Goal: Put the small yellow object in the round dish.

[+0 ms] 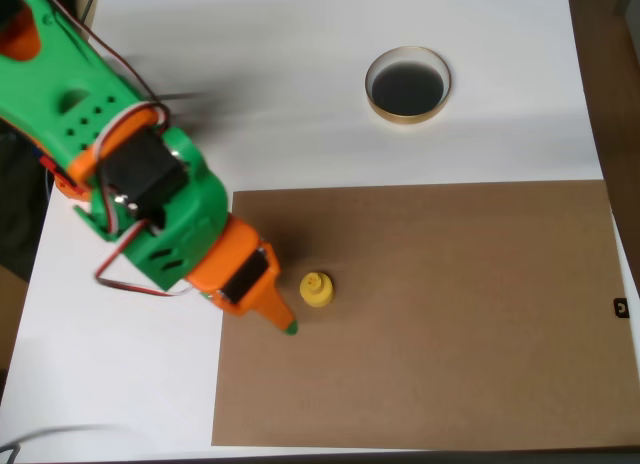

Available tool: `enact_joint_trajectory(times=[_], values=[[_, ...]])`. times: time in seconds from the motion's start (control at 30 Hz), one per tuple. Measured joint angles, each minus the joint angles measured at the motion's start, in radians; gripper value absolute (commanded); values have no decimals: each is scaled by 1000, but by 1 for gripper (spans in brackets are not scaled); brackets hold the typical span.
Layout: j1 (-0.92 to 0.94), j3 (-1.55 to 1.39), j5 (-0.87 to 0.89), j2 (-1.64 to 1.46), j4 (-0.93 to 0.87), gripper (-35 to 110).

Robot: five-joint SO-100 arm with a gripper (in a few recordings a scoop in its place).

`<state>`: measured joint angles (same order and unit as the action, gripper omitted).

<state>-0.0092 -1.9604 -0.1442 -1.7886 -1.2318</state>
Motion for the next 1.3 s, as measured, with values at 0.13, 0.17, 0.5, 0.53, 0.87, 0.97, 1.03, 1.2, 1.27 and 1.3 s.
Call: enact_joint_trajectory(times=[0.13,0.17,0.5,0.53,0.87,0.97,1.03,1.2,1.27,1.3], values=[[-61,5,0,35,-14,23],[-75,5,0,37,-9,23],[-156,32,3,110,2,24],[-160,40,11,118,5,24],[-163,91,21,218,54,22],[-167,95,18,245,72,21],[-150,98,18,255,75,21],[-160,114,20,278,80,18],[-153,114,32,287,89,17],[-150,114,34,287,92,17]])
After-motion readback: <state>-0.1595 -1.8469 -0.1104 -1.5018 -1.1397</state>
